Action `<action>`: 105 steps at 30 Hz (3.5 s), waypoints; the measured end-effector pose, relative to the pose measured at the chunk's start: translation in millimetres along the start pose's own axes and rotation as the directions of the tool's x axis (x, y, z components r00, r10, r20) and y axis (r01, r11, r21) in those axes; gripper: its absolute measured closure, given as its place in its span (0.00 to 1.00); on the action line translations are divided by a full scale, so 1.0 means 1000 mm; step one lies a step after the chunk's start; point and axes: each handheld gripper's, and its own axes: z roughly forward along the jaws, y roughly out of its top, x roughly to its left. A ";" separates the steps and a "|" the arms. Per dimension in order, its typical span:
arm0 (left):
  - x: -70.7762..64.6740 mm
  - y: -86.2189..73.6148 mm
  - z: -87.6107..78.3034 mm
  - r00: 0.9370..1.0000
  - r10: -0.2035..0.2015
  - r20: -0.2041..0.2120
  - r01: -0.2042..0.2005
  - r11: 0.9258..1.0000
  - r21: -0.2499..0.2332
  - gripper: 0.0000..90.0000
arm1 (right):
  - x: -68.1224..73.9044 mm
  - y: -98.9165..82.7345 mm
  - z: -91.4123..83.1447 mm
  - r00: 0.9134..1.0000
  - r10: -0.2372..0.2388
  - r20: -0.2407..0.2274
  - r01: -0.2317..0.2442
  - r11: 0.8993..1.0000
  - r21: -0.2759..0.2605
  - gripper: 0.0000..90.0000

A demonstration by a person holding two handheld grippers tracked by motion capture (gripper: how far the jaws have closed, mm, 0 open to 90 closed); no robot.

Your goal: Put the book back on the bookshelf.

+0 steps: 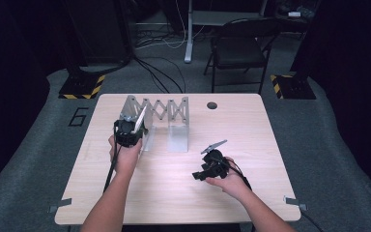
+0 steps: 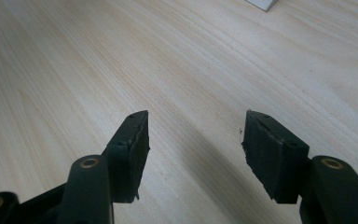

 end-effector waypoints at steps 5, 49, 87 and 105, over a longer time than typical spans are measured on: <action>0.000 -0.001 0.002 1.000 0.007 -0.001 -0.007 1.000 0.005 0.84 | 0.001 0.000 0.000 1.000 0.007 -0.003 -0.007 1.000 0.006 0.45; 0.000 -0.006 0.010 1.000 -0.009 -0.017 0.009 1.000 0.025 0.77 | 0.001 0.000 0.002 1.000 -0.005 0.000 0.004 1.000 0.010 0.45; -0.007 -0.003 -0.008 1.000 -0.009 -0.028 0.009 1.000 -0.012 0.56 | 0.001 0.000 0.004 1.000 -0.004 0.000 0.004 1.000 0.014 0.45; -0.003 0.004 -0.035 1.000 -0.006 0.003 0.006 0.997 -0.075 0.58 | 0.001 0.000 0.004 1.000 0.009 -0.002 -0.009 1.000 0.020 0.45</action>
